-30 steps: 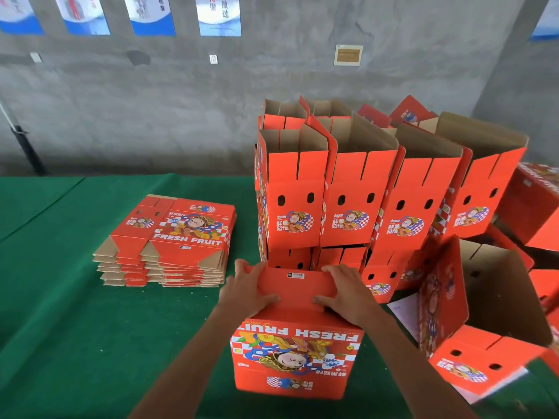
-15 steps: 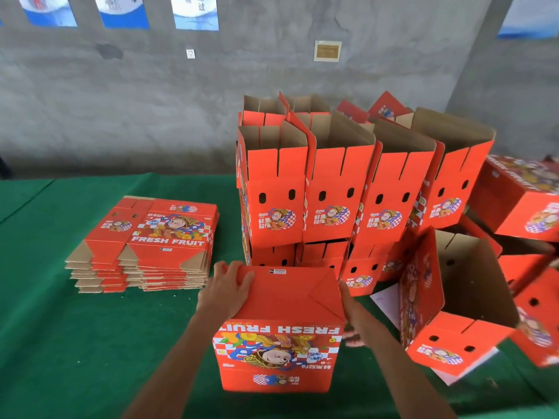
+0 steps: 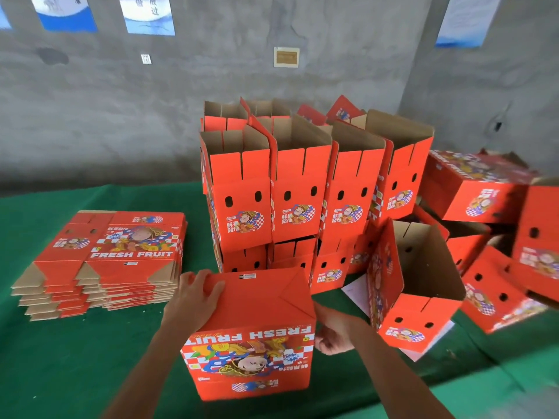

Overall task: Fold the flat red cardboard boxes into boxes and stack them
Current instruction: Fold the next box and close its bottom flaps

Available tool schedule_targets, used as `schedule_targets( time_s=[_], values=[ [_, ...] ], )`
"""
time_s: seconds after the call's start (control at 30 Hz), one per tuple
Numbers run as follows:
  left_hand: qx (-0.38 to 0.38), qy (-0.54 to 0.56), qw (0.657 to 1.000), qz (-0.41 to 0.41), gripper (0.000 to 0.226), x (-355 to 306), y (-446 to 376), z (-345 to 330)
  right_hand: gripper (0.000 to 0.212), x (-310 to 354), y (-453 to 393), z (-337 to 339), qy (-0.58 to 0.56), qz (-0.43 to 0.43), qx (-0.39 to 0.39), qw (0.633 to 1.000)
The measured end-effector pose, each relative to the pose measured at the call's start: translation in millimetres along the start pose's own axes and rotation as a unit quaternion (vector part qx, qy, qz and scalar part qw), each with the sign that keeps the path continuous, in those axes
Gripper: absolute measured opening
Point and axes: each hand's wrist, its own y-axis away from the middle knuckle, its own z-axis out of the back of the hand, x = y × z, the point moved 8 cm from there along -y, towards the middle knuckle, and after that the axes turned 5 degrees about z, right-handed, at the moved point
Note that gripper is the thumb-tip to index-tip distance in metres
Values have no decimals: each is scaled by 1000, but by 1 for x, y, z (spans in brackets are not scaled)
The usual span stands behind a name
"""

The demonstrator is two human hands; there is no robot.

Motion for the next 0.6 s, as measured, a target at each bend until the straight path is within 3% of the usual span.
schedule_targets(
  time_s=[0.17,0.27,0.4,0.47,0.57,0.6],
  values=[
    [14,133,991,24,56,4,11,13,93,13,32,4,34,62,-4,998],
    [1,264,963,58,65,-4,16,31,82,65,81,7,93,172,-52,979],
    [112,343,925,117,77,-26,23,18,68,118,169,-24,191,266,-86,941],
    [186,368,908,70,71,-47,33,9,57,126,209,-46,310,313,-151,885],
    [319,390,864,-12,60,-92,60,-8,62,113,252,-73,509,338,-275,742],
    [349,403,845,-43,62,-112,69,-9,64,107,264,-80,537,338,-302,711]
  ],
)
